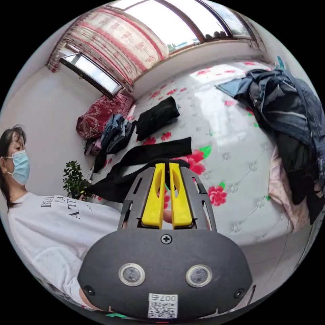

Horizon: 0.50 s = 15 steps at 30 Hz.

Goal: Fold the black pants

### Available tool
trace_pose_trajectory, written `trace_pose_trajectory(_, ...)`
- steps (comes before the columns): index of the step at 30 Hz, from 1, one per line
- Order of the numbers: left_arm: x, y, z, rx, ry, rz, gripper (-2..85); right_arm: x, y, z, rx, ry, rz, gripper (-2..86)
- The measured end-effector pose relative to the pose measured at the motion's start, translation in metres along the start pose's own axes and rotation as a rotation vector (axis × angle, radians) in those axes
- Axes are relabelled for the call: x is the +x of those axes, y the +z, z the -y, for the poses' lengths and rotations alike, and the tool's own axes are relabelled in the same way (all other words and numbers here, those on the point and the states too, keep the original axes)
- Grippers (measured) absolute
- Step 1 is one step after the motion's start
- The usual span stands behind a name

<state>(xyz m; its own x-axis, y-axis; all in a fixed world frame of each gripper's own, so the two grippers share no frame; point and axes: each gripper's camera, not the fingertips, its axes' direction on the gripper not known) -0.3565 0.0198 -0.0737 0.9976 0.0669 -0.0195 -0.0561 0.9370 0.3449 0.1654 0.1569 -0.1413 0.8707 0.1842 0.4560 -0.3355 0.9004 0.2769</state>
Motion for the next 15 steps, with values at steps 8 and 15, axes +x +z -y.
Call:
trace_pose_trajectory(8, 0.016, 0.050, -0.030, -0.280, -0.047, 0.048, 9.4, 0.032, 0.088, 0.000, -0.228, 0.099, -0.455, 4.1)
trace_pose_trajectory(15, -0.004, 0.014, -0.056, -0.320, -0.179, 0.263, 3.9, 0.049, 0.061, -0.022, -0.006, 0.124, -0.382, 7.2)
